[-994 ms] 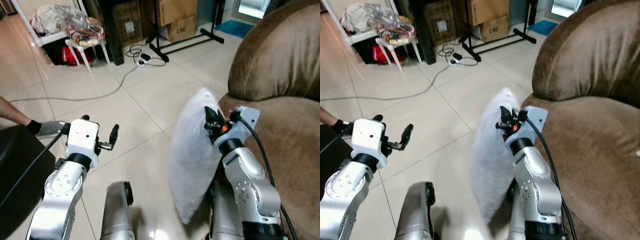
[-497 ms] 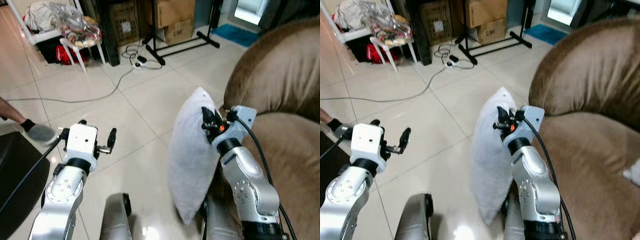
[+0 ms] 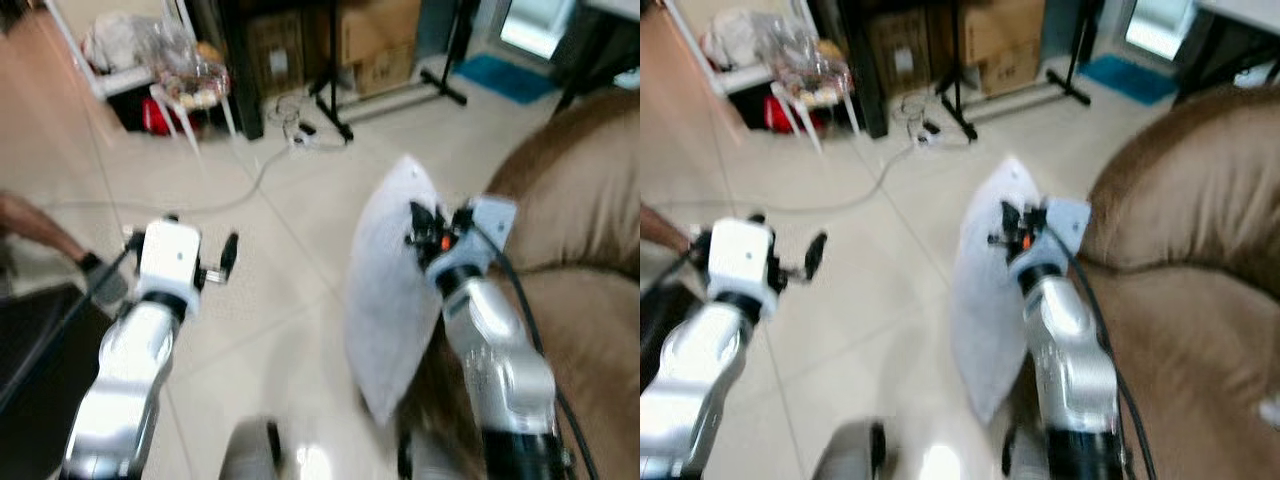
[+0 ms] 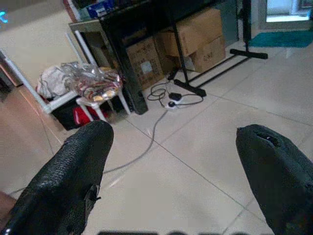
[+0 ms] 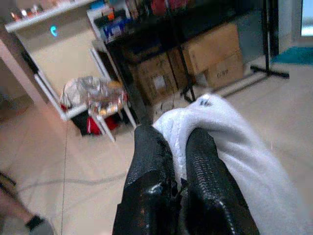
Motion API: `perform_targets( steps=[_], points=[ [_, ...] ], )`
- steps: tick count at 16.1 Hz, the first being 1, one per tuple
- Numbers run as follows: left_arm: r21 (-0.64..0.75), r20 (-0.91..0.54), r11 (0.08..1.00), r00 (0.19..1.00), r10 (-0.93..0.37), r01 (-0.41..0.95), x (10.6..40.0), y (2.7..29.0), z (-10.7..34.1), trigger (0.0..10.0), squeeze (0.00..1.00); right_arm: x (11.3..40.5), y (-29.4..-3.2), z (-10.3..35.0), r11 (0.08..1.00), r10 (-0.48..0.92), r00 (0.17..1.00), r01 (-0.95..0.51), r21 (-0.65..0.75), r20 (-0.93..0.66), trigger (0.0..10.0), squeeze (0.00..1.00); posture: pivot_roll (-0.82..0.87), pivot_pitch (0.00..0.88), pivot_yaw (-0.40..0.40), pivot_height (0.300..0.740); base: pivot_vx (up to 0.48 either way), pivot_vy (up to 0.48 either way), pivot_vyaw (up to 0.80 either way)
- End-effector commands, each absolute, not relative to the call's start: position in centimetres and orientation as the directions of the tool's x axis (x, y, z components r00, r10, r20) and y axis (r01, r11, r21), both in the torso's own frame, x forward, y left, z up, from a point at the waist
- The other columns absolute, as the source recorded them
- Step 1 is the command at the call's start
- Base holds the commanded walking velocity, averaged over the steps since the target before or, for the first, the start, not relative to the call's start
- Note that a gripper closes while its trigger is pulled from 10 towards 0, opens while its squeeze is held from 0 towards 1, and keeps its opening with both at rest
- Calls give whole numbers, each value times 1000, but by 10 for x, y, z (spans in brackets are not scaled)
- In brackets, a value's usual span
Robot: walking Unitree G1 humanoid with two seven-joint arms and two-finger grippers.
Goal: Move the pillow to the sofa from floor
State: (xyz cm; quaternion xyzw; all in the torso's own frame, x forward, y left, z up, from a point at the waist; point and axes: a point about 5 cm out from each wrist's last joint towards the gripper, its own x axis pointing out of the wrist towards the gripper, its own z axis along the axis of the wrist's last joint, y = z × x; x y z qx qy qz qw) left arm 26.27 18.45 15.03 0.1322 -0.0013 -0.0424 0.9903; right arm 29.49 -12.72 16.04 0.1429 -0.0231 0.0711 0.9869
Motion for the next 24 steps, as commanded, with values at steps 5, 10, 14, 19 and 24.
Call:
perform_targets(
  steps=[5,10,14,19,24],
  points=[
    [248,-36,963,994,-101,107,260,181,142,10000,0,292,-131,172,958,109,987,-136,253,120,0,0,-66,0,74,740,0,0,0],
    [253,-38,962,995,-92,99,255,184,142,10000,0,290,-137,163,956,76,995,-93,277,71,0,0,-52,0,60,740,0,0,0],
    [261,-41,960,995,-96,104,255,184,142,10000,0,289,-138,160,959,67,996,-80,272,57,0,0,-59,0,66,740,0,0,0],
    [248,-32,960,991,-127,131,257,179,143,10000,0,285,-130,153,967,142,990,-142,213,13,10000,0,-83,0,84,740,0,0,0],
    [267,-18,956,992,-123,123,257,179,144,10000,0,285,-131,147,961,149,988,-138,241,-29,10000,0,-83,0,83,740,0,0,-320]
  ],
)
